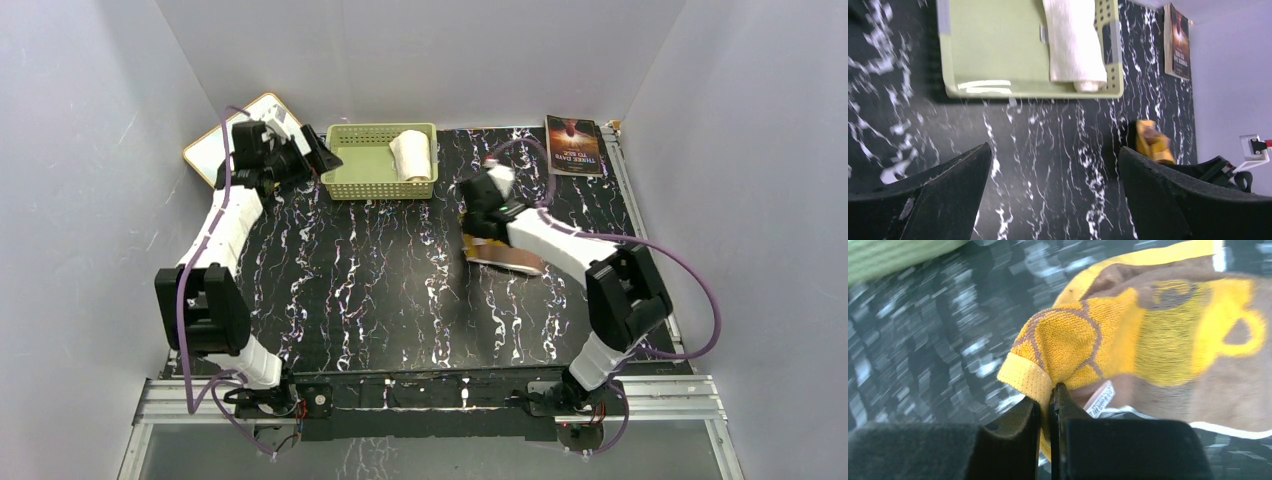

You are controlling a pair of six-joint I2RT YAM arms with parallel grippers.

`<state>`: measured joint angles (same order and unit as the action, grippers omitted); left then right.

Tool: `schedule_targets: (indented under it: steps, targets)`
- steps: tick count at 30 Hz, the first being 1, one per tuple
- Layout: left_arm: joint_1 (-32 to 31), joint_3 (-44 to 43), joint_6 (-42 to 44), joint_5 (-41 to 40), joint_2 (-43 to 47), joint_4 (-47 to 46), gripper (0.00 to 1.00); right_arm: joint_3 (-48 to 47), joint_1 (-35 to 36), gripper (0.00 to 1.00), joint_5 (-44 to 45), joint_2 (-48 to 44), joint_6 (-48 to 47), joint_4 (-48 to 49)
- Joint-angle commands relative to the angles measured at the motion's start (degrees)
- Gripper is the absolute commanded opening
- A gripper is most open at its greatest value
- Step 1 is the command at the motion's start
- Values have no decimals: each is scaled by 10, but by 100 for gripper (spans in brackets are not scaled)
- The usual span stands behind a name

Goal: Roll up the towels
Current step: Move the towel to the center of the board.

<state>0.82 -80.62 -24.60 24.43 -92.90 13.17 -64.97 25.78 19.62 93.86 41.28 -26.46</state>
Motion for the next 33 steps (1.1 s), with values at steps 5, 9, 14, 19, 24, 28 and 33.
schedule_targets:
  steps: [5, 9, 14, 19, 24, 28, 33]
  targets:
    - [-35, 161, -59, 27, 117, -62, 97, -14, 90, 75, -40, -20, -38, 66]
    - [-98, 184, -30, -41, 137, -19, 97, 47, 80, 88, -41, -74, -111, 148]
    - [-173, 241, -58, -84, 137, -26, 92, 115, 61, 81, -110, -83, -142, 232]
    - [-228, 269, -60, -122, 108, -30, 75, 111, 64, 75, -266, -42, -190, 277]
    - [-262, 286, -39, -118, 110, -55, 73, 158, 75, 74, -303, -64, -209, 322]
    - [-277, 319, -29, -95, 129, -99, 77, 180, 77, 70, -335, -61, -230, 330]
    - [-290, 345, -23, -85, 118, -121, 77, 175, 81, 63, -375, -19, -242, 342]
